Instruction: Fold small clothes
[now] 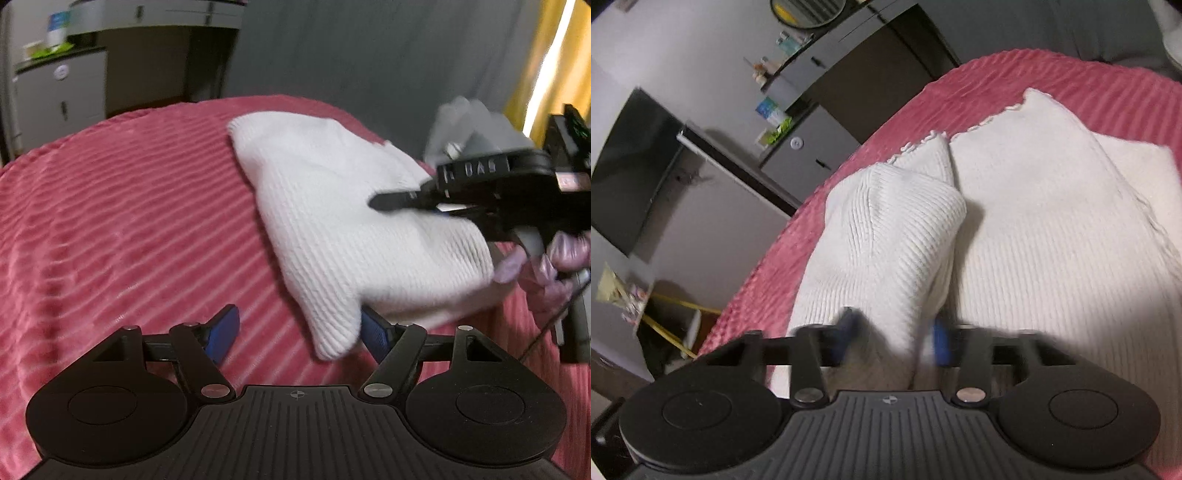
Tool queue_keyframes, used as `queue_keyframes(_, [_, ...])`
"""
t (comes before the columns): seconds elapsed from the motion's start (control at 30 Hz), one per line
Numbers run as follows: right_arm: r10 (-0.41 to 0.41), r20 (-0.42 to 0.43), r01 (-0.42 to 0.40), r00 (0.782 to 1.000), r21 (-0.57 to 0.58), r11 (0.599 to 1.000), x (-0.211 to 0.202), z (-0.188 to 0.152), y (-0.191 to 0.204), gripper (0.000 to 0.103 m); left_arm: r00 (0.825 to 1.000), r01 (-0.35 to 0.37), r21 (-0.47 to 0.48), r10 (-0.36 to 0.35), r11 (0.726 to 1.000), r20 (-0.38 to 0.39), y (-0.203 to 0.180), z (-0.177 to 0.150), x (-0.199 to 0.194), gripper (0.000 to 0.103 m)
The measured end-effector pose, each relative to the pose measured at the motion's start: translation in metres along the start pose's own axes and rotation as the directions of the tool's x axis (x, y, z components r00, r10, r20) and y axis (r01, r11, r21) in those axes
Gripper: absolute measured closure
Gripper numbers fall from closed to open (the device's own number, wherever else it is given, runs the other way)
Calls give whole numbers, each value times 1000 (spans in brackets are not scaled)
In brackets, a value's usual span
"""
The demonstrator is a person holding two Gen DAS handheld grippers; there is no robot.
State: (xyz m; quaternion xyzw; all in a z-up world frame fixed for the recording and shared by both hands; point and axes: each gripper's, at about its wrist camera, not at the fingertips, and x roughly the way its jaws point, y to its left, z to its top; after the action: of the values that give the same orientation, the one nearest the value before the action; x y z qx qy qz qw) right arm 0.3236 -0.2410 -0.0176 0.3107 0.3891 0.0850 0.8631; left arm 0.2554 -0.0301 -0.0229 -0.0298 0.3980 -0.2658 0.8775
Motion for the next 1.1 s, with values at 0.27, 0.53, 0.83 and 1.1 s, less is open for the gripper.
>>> queue_keyframes(0.27, [-163,286,274,944,-408,871,-55,-9,59,87,999,34,-15,-34,999,7,-25,3,0,26])
queue_keyframes(0.53, [-358,221,414,907,-311,855,-52,-10,0,77,1000,13,22,-13,1000,-27,-46,-2,14,28])
queue_keyframes(0.83, [-167,93,178,982,-121,977,-72,-25,-34,54,999,-7,12,7,1000,-38,-50,-4,25,28])
queue_keyframes(1.1, [-273,339,391,900,-354,850,-89,-23,9,88,999,19,25,-19,999,-31,-56,5,20,27])
